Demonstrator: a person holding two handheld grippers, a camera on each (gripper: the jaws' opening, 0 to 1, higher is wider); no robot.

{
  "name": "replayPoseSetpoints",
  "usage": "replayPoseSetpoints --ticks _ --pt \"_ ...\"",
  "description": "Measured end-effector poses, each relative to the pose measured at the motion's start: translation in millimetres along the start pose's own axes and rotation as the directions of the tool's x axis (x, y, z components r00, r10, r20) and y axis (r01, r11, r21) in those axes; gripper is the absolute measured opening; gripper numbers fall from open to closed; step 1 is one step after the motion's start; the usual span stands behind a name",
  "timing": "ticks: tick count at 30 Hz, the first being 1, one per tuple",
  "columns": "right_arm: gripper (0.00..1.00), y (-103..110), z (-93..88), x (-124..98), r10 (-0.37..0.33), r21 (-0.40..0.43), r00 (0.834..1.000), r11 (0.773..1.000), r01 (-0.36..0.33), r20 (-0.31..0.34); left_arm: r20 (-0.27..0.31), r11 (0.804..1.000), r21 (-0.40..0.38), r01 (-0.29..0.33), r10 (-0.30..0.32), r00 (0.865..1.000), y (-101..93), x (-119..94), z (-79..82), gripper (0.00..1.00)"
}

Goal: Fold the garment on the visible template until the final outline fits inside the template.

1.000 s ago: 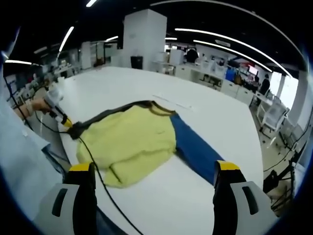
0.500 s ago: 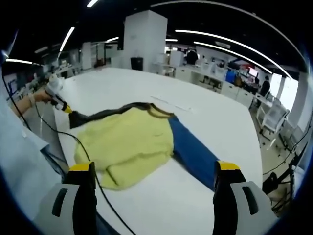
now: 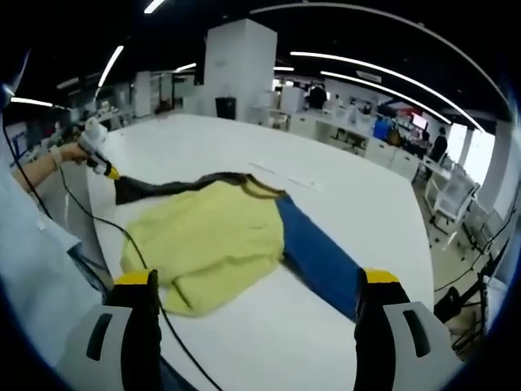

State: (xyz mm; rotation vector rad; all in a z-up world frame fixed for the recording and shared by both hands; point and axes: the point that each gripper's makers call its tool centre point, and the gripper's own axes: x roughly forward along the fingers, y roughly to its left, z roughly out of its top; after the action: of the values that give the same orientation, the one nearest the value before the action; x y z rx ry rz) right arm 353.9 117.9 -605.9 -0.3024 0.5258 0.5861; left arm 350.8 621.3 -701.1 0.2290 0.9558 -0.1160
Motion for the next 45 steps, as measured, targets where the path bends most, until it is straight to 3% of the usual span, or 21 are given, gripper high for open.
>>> replayPoseSetpoints --ticks 4,9,22,34,45 --pt "1.00 -8 5.4 -4 -0.018 -0.001 1.000 1.000 0.018 0.009 0.014 1.000 -0.022 -0.006 0.006 1.000 10.8 -1 6.7 0.00" --pt "1.00 -11 13.5 -9 -0.024 -0.021 0.999 0.999 0.024 0.021 0.004 1.000 0.004 -0.028 0.028 1.000 24.6 -1 13.0 0.00" --pt "1.00 -24 18.5 -7 -0.054 -0.017 0.998 0.998 0.054 0.027 0.013 0.997 0.024 -0.074 0.074 0.997 67.7 5 36.4 0.00" --pt "1.00 -29 21.6 2 -0.054 -0.012 0.998 0.998 0.054 0.021 0.000 0.987 0.088 -0.136 0.136 0.991 109.8 -5 61.3 0.00" --pt "1.00 -34 23.5 3 -0.076 -0.003 0.997 0.997 0.077 0.025 -0.020 0.980 0.141 -0.143 0.147 0.989 126.8 0 83.5 0.00"
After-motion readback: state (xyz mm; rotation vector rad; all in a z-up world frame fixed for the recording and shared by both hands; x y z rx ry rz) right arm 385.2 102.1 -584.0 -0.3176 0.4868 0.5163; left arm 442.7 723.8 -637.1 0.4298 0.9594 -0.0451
